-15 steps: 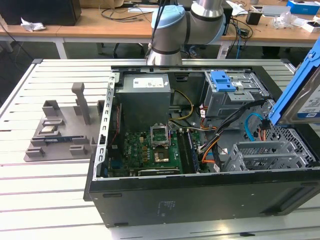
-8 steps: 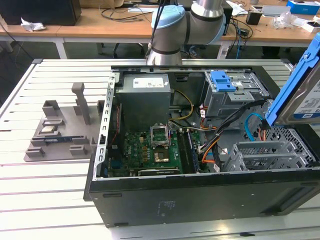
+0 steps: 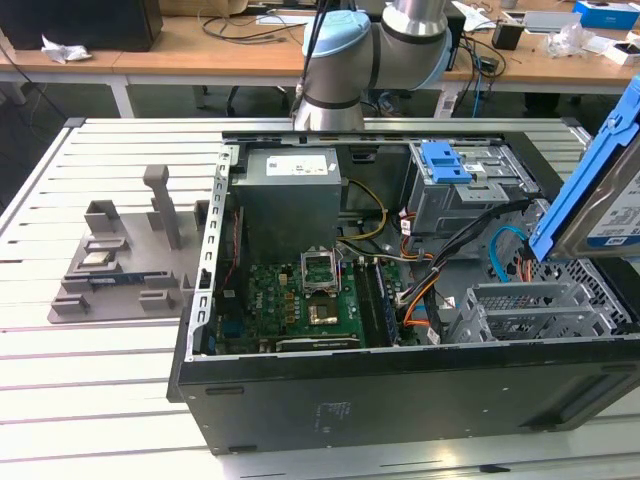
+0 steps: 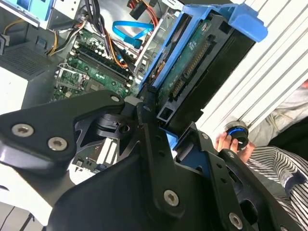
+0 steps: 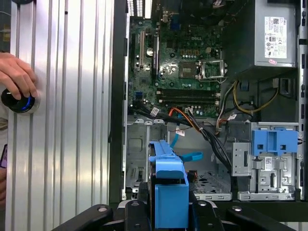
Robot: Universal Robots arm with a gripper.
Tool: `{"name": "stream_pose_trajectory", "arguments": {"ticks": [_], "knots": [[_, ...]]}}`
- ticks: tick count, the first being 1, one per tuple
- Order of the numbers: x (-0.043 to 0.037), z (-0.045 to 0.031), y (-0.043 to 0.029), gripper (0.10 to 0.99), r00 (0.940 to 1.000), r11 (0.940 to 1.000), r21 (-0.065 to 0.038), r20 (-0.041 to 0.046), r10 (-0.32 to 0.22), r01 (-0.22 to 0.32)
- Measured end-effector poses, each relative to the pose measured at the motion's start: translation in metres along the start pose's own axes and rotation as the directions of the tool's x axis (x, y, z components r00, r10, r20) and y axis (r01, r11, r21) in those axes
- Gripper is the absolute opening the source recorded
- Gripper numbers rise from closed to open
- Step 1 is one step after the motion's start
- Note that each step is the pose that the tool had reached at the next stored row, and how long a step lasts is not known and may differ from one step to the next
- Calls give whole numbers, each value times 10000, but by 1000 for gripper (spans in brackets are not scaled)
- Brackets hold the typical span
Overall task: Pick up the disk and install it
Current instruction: 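Pick up the disk, then insert the disk into the insertion slot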
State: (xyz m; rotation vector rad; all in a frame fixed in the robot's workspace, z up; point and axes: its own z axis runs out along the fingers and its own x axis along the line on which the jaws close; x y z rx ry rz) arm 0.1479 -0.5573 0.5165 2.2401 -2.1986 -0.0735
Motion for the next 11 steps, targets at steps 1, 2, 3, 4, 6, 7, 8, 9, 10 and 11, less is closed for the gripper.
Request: {"name": "stream_pose_trajectory", "arguments": {"ticks": [1, 2, 3, 4, 6, 7, 8, 9, 10, 11], "knots": [[33, 8, 8, 365, 10000, 10000, 0, 0, -1, 1], [68, 93, 138, 365, 10000, 10000, 1, 6, 0, 0], [71, 220, 151, 365, 9989, 9985, -303, 17, 466, -466], [86, 326, 148, 365, 10000, 9995, -323, 82, -4, 7], [29, 474, 124, 365, 10000, 9995, -326, 76, -6, 9], [29, 475, 123, 365, 10000, 9995, -326, 76, -6, 9], [29, 475, 123, 365, 10000, 9995, -326, 76, -6, 9], [29, 475, 123, 365, 10000, 9995, -326, 76, -6, 9], [29, 475, 123, 365, 10000, 9995, -327, 76, -6, 8], [29, 475, 122, 365, 10000, 9995, -326, 76, -6, 9]]}}
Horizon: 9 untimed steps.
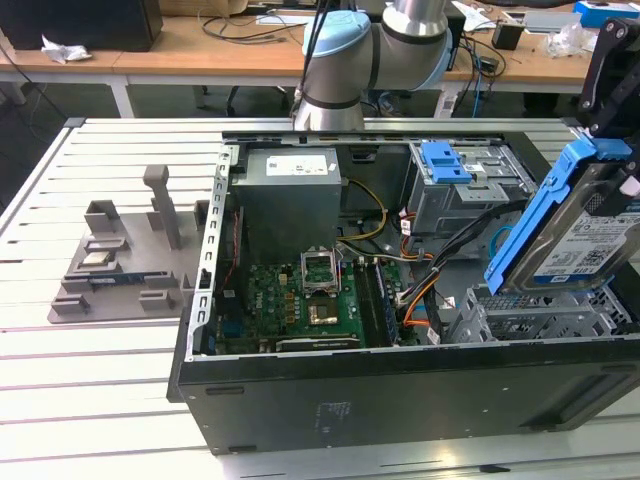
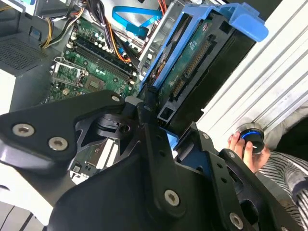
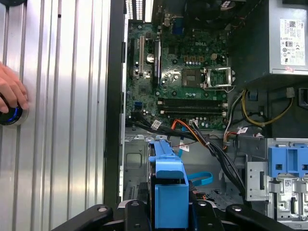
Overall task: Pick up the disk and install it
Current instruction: 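Insert the disk into the insertion slot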
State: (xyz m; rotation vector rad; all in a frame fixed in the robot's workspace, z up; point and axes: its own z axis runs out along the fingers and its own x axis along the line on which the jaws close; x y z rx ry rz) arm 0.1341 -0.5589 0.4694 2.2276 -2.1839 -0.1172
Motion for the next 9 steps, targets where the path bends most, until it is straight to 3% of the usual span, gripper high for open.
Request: {"name": "stream_pose_trajectory", "arguments": {"ticks": [9], "knots": [[-27, 100, -23, 365, 9999, 10000, -18, -111, 8, -8]]}}
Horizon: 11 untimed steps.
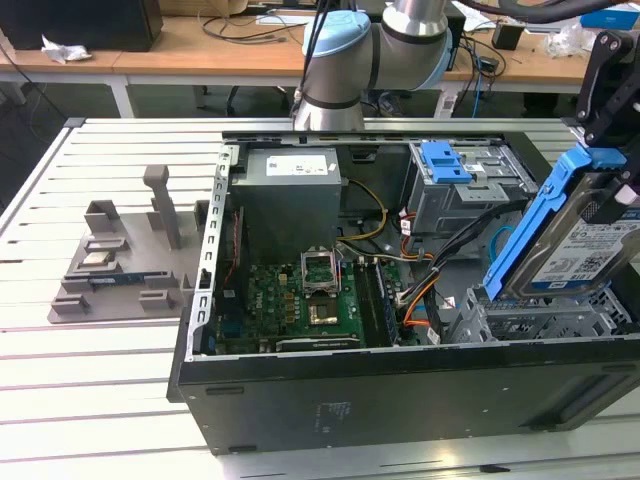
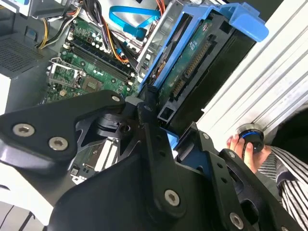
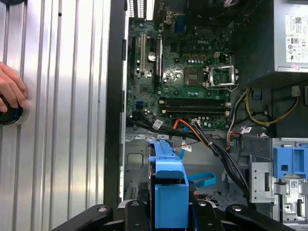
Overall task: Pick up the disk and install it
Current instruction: 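Insert the disk into the insertion slot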
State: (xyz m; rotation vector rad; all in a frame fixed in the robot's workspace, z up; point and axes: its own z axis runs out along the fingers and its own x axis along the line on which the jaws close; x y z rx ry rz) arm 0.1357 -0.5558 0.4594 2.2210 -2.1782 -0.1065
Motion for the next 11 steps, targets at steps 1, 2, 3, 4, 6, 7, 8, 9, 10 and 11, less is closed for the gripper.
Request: {"name": "stream_pose_trajectory", "arguments": {"ticks": [1, 2, 3, 4, 6, 7, 8, 9, 10, 11], "knots": [[-13, 11, -3, 365, 10000, 10000, -2, 3, 0, 0], [-31, 26, -6, 365, 10000, 10000, -4, 2, 1, -1], [-36, 44, -15, 365, 10000, 10000, -9, 2, -1, 1], [-42, 62, -25, 365, 10000, 10000, -15, 1, 0, 0], [-53, 79, -33, 365, 10000, 10000, -19, 2, 0, 0], [-56, 95, -38, 365, 10000, 10000, -21, 1, 1, -1], [-55, 114, -42, 365, 10000, 10000, -21, 0, 2, -2], [-54, 143, -45, 365, 10000, 10000, -21, 1, 0, 0], [-54, 162, -46, 365, 10000, 10000, -21, 1, 0, 0], [-53, 177, -47, 365, 10000, 10000, -21, -1, 1, -1]]}}
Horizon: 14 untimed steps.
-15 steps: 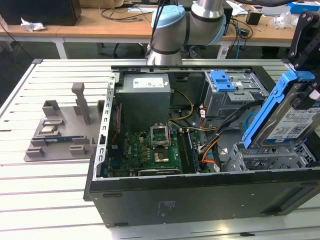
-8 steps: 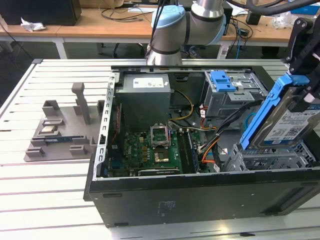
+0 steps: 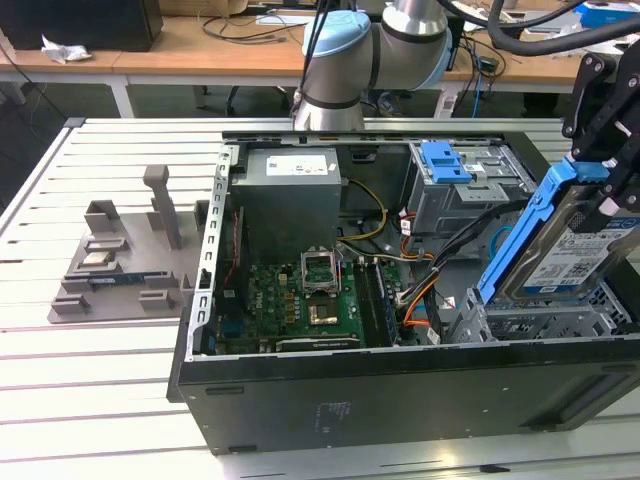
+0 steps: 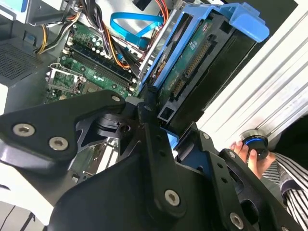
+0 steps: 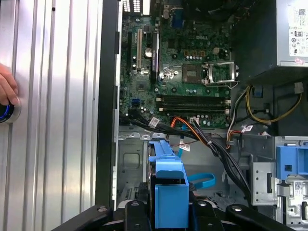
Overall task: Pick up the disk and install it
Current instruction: 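Insert the disk into the insertion slot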
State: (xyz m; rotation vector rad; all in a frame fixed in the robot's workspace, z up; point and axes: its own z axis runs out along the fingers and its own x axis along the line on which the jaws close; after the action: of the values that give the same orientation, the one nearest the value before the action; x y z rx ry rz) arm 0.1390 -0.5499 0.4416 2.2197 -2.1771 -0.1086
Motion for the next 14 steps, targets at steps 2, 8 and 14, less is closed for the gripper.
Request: {"name": "stream_pose_trajectory", "arguments": {"ticks": [2, 8, 14], "knots": [[1, 41, -3, 365, 10000, 10000, 0, 2, -1, 1], [3, 129, -8, 365, 10000, 10000, 0, 1, -1, 1], [6, 215, -14, 365, 10000, 10000, 1, 2, 0, 0]]}}
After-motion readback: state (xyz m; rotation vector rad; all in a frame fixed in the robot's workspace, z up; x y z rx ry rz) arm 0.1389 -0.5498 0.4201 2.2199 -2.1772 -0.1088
